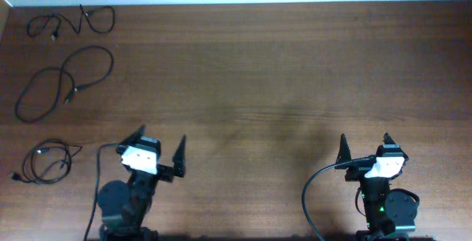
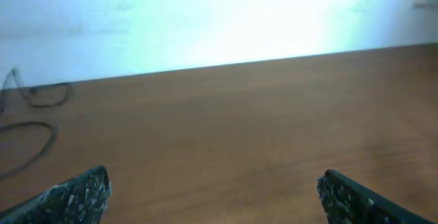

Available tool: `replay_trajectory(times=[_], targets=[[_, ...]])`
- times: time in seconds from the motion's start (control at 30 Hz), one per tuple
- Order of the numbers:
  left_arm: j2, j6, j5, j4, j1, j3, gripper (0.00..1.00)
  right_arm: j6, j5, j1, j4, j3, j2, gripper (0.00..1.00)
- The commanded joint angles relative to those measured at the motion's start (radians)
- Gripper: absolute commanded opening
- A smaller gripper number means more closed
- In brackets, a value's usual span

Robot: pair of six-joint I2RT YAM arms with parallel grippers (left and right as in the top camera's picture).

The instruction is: Untangle cables

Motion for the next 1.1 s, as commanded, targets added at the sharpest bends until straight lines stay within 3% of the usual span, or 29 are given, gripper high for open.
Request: replay_trajectory(times=[0.0,0.13,0.3,0.43,1.07], targets=[[-0.054,0.008,-0.125,0.034,-0.074,-0.071,0.99,0.001,0.006,-0.001,-0.007,-0.005,-0.008,0.98],[-0.114,0.008,-0.231,0.039,-0.122,-0.122,0.99,0.001,0.006,-0.001,-0.007,-0.005,-0.008,0.98],[-0.191,0.001,-0.257,0.035,-0.121,-0.15,0.99,0.001,0.006,-0.001,-0.007,-0.005,-0.008,0.98],[-0.244,-0.07,-0.333,-0.04,-0.121,-0.15,0.99,0.001,0.006,-0.001,-0.007,-0.005,-0.008,0.98],[-0.249,-0.094,-0.363,-0.037,-0.095,-0.15,0.99,0.001,0.006,-0.001,-0.007,-0.005,-0.008,0.98]])
